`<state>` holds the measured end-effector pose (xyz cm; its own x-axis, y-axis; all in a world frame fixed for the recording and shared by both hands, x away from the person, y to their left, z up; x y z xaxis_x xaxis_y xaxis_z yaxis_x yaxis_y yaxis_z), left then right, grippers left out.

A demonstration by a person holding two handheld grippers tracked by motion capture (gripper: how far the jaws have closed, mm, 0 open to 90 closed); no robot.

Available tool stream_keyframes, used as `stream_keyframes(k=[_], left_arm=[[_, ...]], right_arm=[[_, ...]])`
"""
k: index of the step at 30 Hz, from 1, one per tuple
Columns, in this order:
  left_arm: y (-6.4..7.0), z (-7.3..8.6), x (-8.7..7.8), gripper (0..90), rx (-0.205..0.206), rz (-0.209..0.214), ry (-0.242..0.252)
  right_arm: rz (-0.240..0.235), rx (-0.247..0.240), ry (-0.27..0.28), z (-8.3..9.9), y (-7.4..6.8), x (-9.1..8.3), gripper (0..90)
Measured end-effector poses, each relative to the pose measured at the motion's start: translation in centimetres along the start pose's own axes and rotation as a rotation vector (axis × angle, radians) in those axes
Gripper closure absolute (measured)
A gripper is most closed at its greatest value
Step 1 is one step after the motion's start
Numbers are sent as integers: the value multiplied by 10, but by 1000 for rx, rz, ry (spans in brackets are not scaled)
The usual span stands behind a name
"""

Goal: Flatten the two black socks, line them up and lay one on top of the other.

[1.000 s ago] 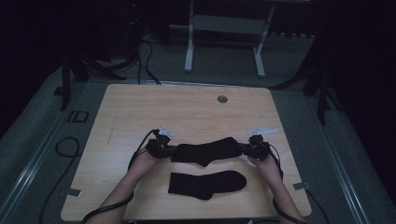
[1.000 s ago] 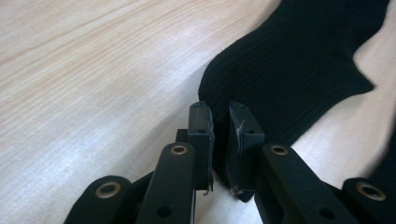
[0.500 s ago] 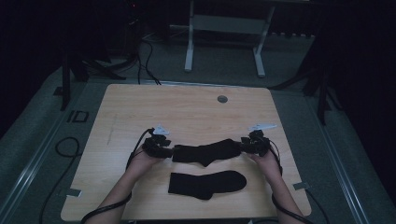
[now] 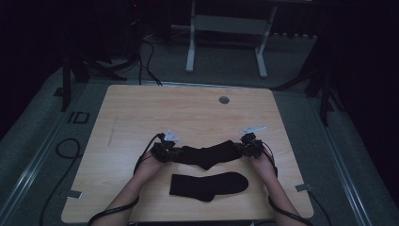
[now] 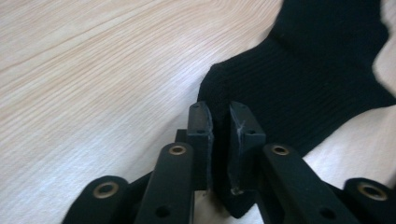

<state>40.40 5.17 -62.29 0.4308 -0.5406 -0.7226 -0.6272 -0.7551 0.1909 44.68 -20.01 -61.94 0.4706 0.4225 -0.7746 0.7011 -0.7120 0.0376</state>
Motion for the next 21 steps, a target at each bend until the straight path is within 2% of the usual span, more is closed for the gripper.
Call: stream_keyframes(k=[4,10,13,14,16,18,19,21], left_arm=[[4,-6,-9,827,-30,23,34],[12,-20,-33,834,-36,50,74],[15,-23,-42,834,-34,42,88],[21,-26,-52,834,-21,39,103],[25,-28,-63,834,-8,31,115],[30,-29,-73,834,-14,35,133],[30,-29,-73,835,-14,35,133],[36,-28,-87,835,-22,49,148]], right_arm=[[-2,-23,13,-3,-3,-8,860],[-15,-37,73,-15,-8,-31,862],[-16,-44,87,-20,-10,-39,861],[-16,-49,96,-22,-11,-44,861],[-19,-70,129,-31,-17,-60,861],[-27,-75,161,-35,-22,-71,861],[-27,-75,161,-35,-22,-71,861],[-31,-85,191,-35,-28,-87,861]])
Point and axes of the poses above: each handheld gripper's, and its own axes: x roughly forward along the jaws, z roughly out of its underside, y roughly to its right, the point moved 9 cm from there along x, roughly forward along the jaws, and after that the axes turned 7 degrees about -x, right-handed, at the moved point
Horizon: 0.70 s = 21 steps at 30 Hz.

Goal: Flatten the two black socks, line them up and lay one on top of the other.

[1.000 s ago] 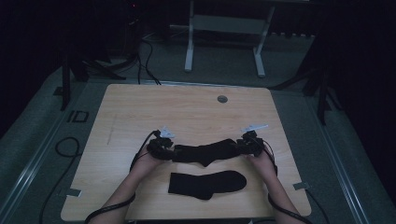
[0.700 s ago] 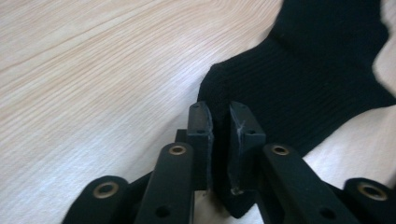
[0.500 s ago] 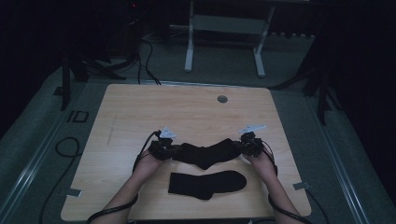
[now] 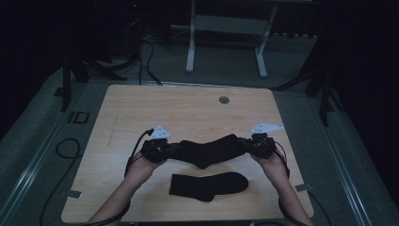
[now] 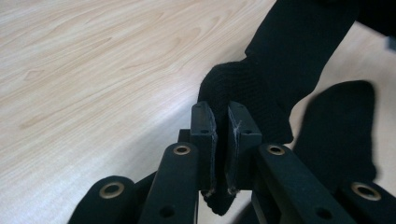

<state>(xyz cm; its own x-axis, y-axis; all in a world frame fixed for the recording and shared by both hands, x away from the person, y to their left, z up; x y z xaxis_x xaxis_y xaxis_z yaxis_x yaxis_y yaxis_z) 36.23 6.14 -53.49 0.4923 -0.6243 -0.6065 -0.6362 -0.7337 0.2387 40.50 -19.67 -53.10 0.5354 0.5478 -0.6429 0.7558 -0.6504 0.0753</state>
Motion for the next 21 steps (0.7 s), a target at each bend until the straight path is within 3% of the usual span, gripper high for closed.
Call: stream_keyframes(k=[3,10,15,17,21], left_arm=[[8,1,-11,835,-3,14,10],[34,13,-33,834,37,49,14],[53,22,-44,834,30,100,9],[57,27,-46,834,30,92,8],[56,46,-36,834,-64,146,-30]], right_arm=[[-2,-16,13,0,-7,-13,861],[-16,-43,45,5,-26,-44,861],[-28,-56,60,11,-43,-64,861],[-31,-53,63,13,-46,-66,861],[-59,-54,-1,36,-61,-59,860]])
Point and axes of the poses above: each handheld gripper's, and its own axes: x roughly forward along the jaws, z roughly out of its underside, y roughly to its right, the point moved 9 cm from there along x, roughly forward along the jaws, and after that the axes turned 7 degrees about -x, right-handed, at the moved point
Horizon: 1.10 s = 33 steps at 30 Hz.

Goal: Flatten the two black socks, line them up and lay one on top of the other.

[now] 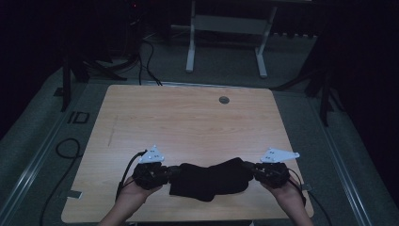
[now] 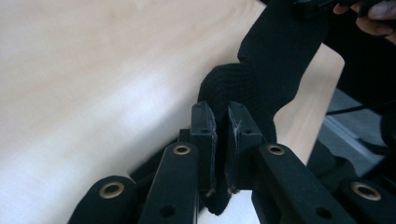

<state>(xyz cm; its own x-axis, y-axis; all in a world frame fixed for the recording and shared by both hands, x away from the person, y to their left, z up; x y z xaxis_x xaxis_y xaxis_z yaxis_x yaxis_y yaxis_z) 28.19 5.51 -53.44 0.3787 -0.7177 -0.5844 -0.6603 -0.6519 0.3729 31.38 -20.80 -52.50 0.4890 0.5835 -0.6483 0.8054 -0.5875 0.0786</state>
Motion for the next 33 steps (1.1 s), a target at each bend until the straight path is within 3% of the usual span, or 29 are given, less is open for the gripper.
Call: stream_keyframes(k=[3,4,7,8,9,18,22,27,29,33], left_arm=[[-11,20,16,834,-63,23,-40],[-15,25,21,834,-75,12,-48],[-21,32,29,833,-84,5,-71],[-27,41,39,833,-86,-15,-101],[-28,43,42,831,-92,-13,-109],[-34,54,54,811,-46,-75,-154],[-36,53,53,745,-20,-107,-136],[-45,46,45,744,-34,-161,-82],[-46,44,42,790,-43,-156,-67],[-51,38,36,900,-59,-190,-16]], right_arm=[[-26,28,-47,19,-3,17,860],[-31,48,-57,25,-2,22,860],[-43,76,-85,37,0,33,860],[-45,87,-94,41,1,36,860],[-45,105,-124,52,3,45,859],[-36,132,-149,69,13,56,855],[-39,132,-152,71,13,58,852],[-40,136,-154,72,14,58,852],[-39,138,-154,72,14,58,852],[-39,135,-154,71,14,58,852]])
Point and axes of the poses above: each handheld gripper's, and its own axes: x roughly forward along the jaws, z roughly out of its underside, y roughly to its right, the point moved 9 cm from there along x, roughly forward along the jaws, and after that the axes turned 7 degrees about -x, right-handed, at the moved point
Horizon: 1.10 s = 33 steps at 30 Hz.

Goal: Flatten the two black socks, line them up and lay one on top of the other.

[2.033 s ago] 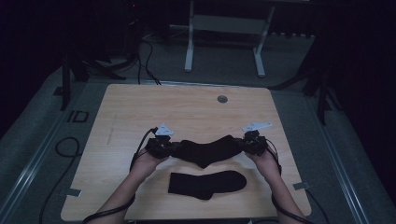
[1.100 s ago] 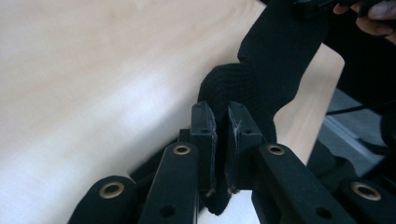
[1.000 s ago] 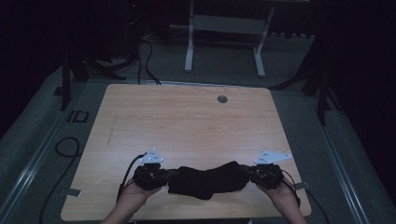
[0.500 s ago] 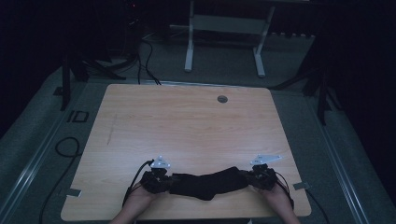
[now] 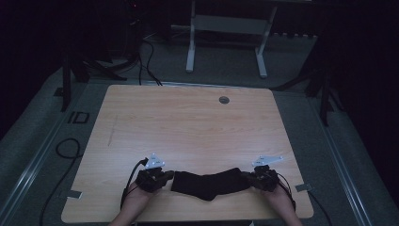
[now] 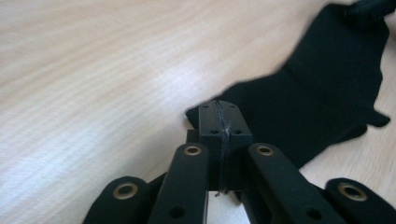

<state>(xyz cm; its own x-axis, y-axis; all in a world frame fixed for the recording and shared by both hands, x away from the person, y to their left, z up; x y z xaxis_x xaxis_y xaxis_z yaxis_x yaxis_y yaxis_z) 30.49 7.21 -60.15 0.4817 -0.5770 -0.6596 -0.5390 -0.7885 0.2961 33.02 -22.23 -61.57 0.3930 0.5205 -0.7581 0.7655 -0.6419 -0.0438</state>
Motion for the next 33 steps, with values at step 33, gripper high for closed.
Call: stream_keyframes(k=[33], left_arm=[[20,4,31,890,39,6,-33]], right_arm=[[5,2,-2,1,2,3,852]])
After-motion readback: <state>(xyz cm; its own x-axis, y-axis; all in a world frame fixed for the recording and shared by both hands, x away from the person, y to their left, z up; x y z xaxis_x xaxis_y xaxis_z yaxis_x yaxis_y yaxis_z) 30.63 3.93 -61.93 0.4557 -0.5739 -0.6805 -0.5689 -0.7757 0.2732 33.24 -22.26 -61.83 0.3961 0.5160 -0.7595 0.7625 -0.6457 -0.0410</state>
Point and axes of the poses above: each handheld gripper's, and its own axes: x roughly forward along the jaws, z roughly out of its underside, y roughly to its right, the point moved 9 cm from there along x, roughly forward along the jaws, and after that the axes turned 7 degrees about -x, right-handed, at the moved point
